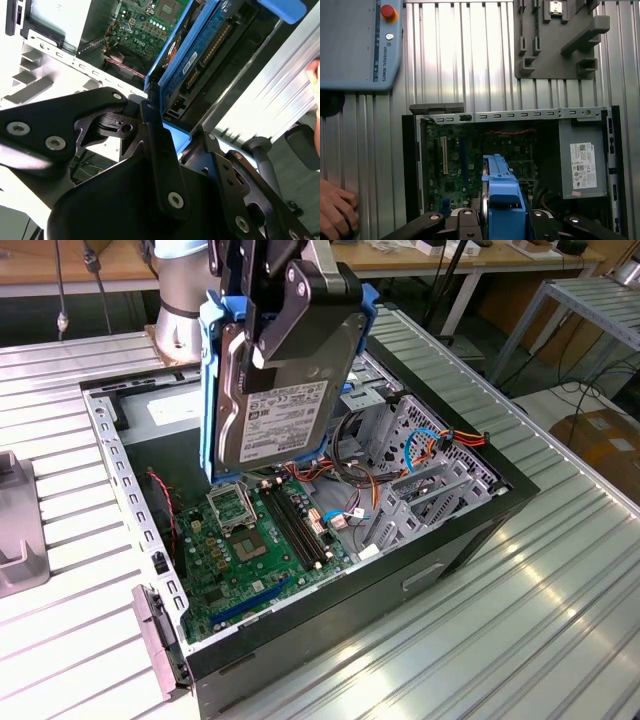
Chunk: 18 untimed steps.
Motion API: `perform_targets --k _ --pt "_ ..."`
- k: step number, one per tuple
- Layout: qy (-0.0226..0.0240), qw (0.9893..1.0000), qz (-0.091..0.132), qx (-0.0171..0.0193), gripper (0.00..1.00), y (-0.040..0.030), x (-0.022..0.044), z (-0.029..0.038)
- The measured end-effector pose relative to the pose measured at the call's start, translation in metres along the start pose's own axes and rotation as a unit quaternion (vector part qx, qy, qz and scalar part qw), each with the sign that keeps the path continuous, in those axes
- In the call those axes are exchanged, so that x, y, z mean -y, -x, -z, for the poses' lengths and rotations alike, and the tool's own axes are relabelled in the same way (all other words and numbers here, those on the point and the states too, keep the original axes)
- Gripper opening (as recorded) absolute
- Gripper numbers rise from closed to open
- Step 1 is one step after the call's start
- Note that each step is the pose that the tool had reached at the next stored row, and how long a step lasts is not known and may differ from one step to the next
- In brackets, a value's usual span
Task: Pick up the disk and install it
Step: 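Pick up the disk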
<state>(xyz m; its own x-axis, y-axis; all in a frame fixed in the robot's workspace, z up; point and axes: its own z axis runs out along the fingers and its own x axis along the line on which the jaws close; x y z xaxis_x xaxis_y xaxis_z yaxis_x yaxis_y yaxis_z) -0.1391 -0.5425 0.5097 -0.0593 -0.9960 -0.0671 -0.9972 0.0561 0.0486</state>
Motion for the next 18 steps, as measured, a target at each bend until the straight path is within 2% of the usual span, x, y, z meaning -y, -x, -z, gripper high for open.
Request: perform_targets --k 9,18 --pt "0.0000 1.0000 0.000 0.0000 0.37 -0.0071 0.0038 -0.0018" --pt "0.0000 1.0000 0.000 0.0000 0.37 -0.0118 0.0106 -0.0031"
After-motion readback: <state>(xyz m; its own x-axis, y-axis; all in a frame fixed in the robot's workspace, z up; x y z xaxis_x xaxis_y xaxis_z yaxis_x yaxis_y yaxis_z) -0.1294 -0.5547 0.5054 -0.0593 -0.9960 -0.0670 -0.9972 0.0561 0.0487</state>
